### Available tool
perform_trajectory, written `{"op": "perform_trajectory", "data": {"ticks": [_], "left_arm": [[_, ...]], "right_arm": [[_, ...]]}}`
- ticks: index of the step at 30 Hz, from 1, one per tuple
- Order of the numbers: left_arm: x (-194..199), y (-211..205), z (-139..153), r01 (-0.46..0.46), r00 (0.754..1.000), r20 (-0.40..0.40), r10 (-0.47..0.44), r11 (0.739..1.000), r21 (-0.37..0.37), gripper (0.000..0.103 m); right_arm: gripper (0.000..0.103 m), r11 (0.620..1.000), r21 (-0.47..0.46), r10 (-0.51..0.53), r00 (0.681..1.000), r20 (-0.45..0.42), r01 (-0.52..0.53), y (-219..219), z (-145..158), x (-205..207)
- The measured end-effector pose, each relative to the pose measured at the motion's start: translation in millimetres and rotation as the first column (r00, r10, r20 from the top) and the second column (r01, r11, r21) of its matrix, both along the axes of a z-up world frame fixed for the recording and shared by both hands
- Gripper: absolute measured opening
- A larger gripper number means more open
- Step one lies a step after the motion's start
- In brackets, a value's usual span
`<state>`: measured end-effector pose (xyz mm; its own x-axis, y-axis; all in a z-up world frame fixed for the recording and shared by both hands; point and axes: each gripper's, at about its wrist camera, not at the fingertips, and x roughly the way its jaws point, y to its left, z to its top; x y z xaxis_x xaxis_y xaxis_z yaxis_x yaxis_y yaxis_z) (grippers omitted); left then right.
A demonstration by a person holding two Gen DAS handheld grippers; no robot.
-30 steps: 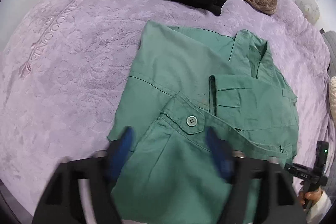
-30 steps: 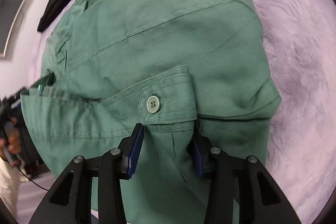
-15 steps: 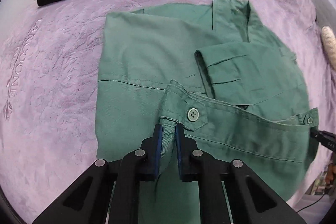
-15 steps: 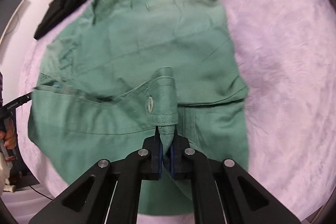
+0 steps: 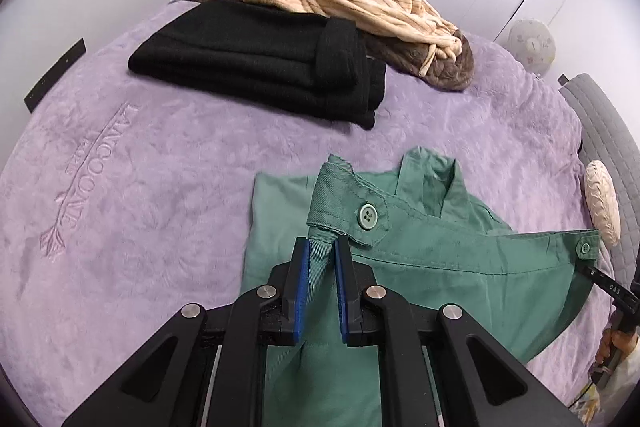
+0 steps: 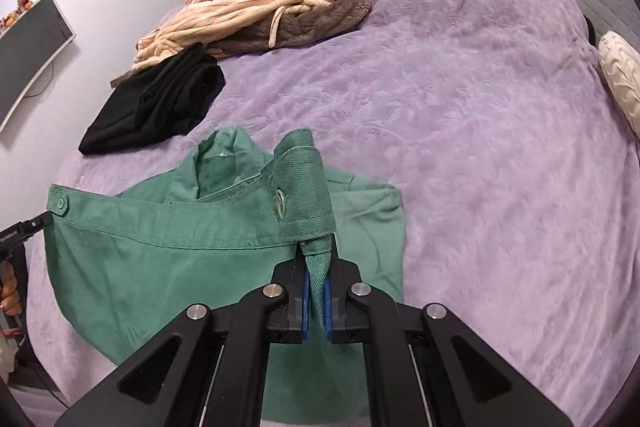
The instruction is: Fold small clothes
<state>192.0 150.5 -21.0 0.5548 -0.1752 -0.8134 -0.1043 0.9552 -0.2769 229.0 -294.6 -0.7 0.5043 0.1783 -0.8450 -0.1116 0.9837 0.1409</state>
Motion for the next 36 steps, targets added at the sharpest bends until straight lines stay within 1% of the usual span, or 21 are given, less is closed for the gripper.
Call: {"op": "perform_trajectory", "data": {"ticks": [2,4,7,10,11,12,14,16,17,18,19,20,22,23,24,26,29,32,34,35,36], "left_arm": [[19,-2,-9,-0.020,1.000,0.003,0.020,0.999,0.027,0.014],[39,-4,-29,-0.039,0.999,-0.016,0.040,0.998,0.049,0.014],[65,-8,-69,-0.058,0.995,-0.073,0.065,0.995,0.086,0.014],[81,-13,-108,-0.078,0.988,-0.120,0.098,0.984,0.160,0.014],[85,-13,-118,-0.048,0.985,-0.161,0.067,0.992,0.118,0.014],[87,-13,-127,-0.055,0.982,-0.172,0.075,0.991,0.121,0.014],[87,-15,-134,-0.057,0.982,-0.172,0.079,0.989,0.134,0.014],[87,-17,-134,-0.050,0.983,-0.166,0.077,0.986,0.160,0.014],[87,-17,-133,-0.065,0.984,-0.155,0.092,0.983,0.172,0.014],[87,-16,-131,-0.074,0.982,-0.156,0.102,0.982,0.172,0.015],[86,-14,-126,-0.090,0.981,-0.155,0.118,0.981,0.173,0.015],[84,-12,-120,-0.104,0.980,-0.150,0.131,0.978,0.180,0.015],[76,-7,-102,-0.127,0.979,-0.125,0.158,0.965,0.228,0.015],[71,-5,-93,-0.124,0.982,-0.111,0.153,0.965,0.232,0.015],[64,-4,-85,-0.116,0.985,-0.099,0.142,0.966,0.230,0.015],[47,-6,-69,-0.087,0.991,-0.081,0.105,0.974,0.209,0.015],[15,-33,-61,0.025,0.994,-0.106,-0.009,0.989,0.146,0.015],[-15,-81,-68,0.147,0.979,-0.147,-0.141,0.989,0.030,0.015],[-32,-119,-82,0.218,0.960,-0.170,-0.222,0.975,-0.042,0.015],[-35,-134,-89,0.239,0.953,-0.180,-0.244,0.970,-0.048,0.015],[-38,-148,-97,0.254,0.948,-0.192,-0.255,0.967,-0.032,0.015]], "right_arm": [[0.006,1.000,-0.021,0.002,1.000,-0.024,-0.003,0,-23,25],[0.006,1.000,-0.025,-0.013,0.998,-0.061,0.011,0,-52,45],[0.006,0.998,-0.027,-0.057,0.991,-0.125,0.054,-3,-99,68],[0.006,0.997,-0.027,-0.075,0.983,-0.166,0.072,-6,-133,74],[0.006,0.997,-0.038,-0.070,0.984,-0.164,0.065,-4,-139,74],[0.007,0.997,-0.053,-0.064,0.986,-0.156,0.056,-1,-142,73],[0.008,0.996,-0.082,-0.054,0.989,-0.141,0.043,3,-141,72],[0.010,0.996,-0.075,-0.065,0.987,-0.144,0.054,-2,-137,73],[0.010,0.996,-0.066,-0.075,0.985,-0.153,0.065,-6,-134,73],[0.015,0.995,-0.053,-0.088,0.982,-0.166,0.080,-11,-130,73],[0.023,0.993,-0.051,-0.113,0.977,-0.179,0.106,-17,-125,73],[0.026,0.990,-0.037,-0.141,0.973,-0.181,0.136,-25,-116,69],[0.028,0.985,0.045,-0.157,0.973,-0.167,0.167,-38,-99,54],[0.028,0.982,0.091,-0.152,0.975,-0.161,0.168,-40,-90,41],[0.028,0.979,0.130,-0.134,0.978,-0.160,0.155,-39,-84,30],[0.027,0.974,0.206,-0.050,0.981,-0.190,0.090,-23,-79,2],[0.024,0.954,0.299,0.100,0.968,-0.232,-0.027,22,-87,-41],[0.024,0.915,0.391,0.215,0.941,-0.263,-0.099,68,-108,-68],[0.024,0.917,0.373,0.251,0.929,-0.273,-0.139,94,-128,-77],[0.024,0.926,0.345,0.255,0.928,-0.273,-0.153,100,-136,-77],[0.024,0.937,0.311,0.252,0.927,-0.279,-0.161,102,-146,-74]]}}
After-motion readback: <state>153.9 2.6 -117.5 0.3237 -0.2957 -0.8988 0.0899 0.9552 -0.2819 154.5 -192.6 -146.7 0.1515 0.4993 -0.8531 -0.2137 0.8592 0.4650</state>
